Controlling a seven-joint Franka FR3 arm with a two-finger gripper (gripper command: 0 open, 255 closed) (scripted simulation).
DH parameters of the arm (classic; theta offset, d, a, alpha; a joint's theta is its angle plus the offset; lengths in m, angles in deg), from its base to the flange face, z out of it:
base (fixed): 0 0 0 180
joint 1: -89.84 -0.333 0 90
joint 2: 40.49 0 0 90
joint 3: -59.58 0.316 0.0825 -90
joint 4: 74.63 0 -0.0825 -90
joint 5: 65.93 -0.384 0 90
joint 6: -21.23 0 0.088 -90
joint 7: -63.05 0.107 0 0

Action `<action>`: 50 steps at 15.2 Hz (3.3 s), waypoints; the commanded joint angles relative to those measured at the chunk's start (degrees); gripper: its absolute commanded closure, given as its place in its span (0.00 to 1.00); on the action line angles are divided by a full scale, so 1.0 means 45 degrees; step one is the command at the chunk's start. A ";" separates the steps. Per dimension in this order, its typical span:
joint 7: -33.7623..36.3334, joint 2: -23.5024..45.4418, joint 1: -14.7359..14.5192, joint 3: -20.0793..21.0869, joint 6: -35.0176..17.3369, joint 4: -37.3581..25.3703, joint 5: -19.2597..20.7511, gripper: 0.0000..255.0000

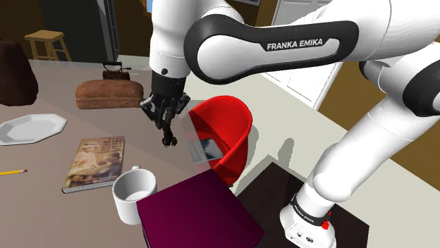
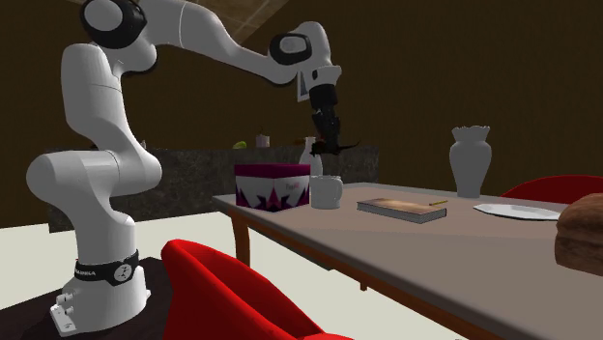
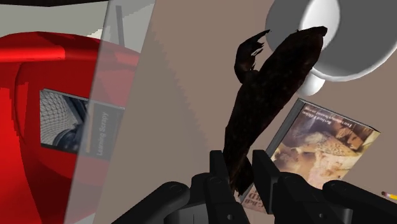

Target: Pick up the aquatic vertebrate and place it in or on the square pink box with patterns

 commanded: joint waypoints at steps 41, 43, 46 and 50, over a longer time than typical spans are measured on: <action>0.3397 -0.4574 -0.2727 0.2128 0.1039 0.2666 -0.3184 1.00; 0.3429 -0.4564 -0.2758 0.2201 0.0745 0.2951 -0.3213 1.00; 0.3429 -0.4565 -0.2758 0.2201 0.0745 0.2951 -0.3213 1.00; 0.3429 -0.4564 -0.2758 0.2201 0.0745 0.2951 -0.3213 1.00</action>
